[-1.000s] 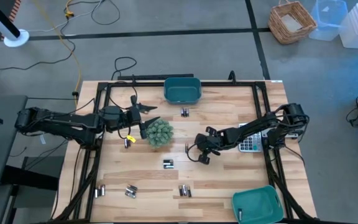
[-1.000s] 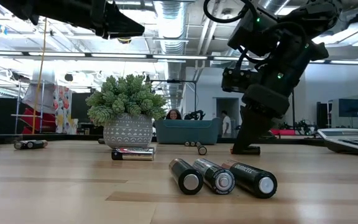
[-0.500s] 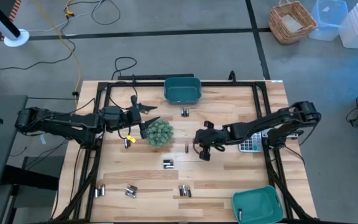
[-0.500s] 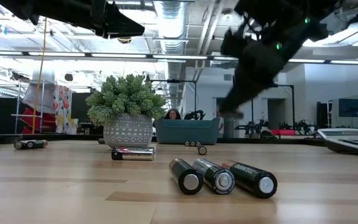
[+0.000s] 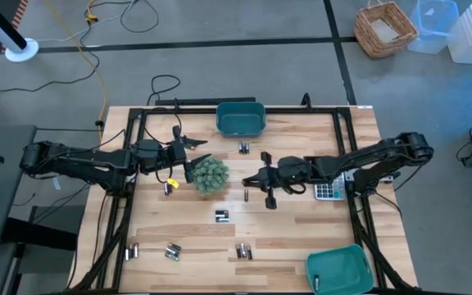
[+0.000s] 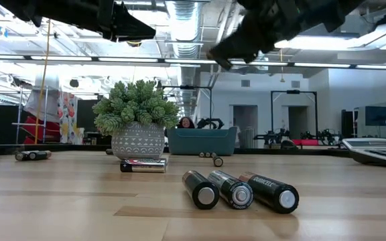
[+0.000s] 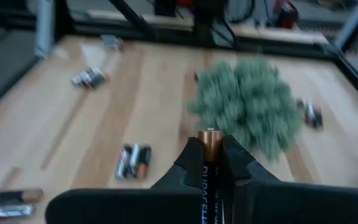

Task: Sort batteries
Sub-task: Put the black battery into the blue bin

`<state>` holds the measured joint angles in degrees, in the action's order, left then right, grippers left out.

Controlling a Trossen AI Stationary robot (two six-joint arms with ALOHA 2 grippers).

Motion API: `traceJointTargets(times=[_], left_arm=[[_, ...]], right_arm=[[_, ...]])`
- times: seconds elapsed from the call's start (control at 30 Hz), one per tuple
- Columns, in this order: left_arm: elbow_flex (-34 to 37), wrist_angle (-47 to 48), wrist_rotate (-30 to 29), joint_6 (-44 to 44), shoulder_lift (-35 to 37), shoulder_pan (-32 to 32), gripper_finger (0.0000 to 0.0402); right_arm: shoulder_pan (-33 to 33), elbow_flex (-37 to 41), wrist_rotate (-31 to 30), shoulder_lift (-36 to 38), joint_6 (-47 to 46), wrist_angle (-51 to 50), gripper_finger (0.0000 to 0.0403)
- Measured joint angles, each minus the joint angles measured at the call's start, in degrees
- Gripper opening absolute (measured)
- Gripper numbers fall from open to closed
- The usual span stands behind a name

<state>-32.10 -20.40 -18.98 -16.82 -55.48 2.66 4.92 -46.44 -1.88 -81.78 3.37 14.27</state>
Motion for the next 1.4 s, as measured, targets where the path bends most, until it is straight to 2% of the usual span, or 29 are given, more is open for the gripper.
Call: traceJointTargets(times=[0.17, 0.27, 0.4, 0.5, 0.87, 1.1, 1.4], left_arm=[[0.0, 0.0, 0.0, 0.0, 0.0, 0.0, 0.0192], [0.0, 0.0, 0.0, 0.0, 0.0, 0.0, 0.0192], [0.0, 0.0, 0.0, -0.3, 0.0, 0.0, 0.0192], [0.0, 0.0, 0.0, -0.5, 0.0, 0.0, 0.0192], [0.0, 0.0, 0.0, 0.0, 0.0, 0.1, 0.0192], [0.0, -0.1, 0.0, 0.0, 0.0, 0.7, 0.0192], [0.0, 0.0, 0.0, 0.5, 0.0, 1.5, 0.0192]], right_arm=[[-1.9, 0.0, 9.3, 0.0, 1.6, 5.3, 0.0017], [-2.9, -0.1, 11.1, 0.0, 1.6, 5.8, 0.0017], [-5.1, -0.1, 10.5, 0.0, 1.6, 6.0, 0.0017], [-7.8, -0.1, 8.0, 0.0, 1.6, 7.1, 0.0018], [-22.3, -0.1, 5.0, -2.2, 1.2, 15.8, 0.0020], [-29.9, -2.0, 4.6, -9.1, -3.7, 21.3, 0.0021], [-33.0, -11.8, 4.7, -20.7, -4.4, 21.9, 0.0021]])
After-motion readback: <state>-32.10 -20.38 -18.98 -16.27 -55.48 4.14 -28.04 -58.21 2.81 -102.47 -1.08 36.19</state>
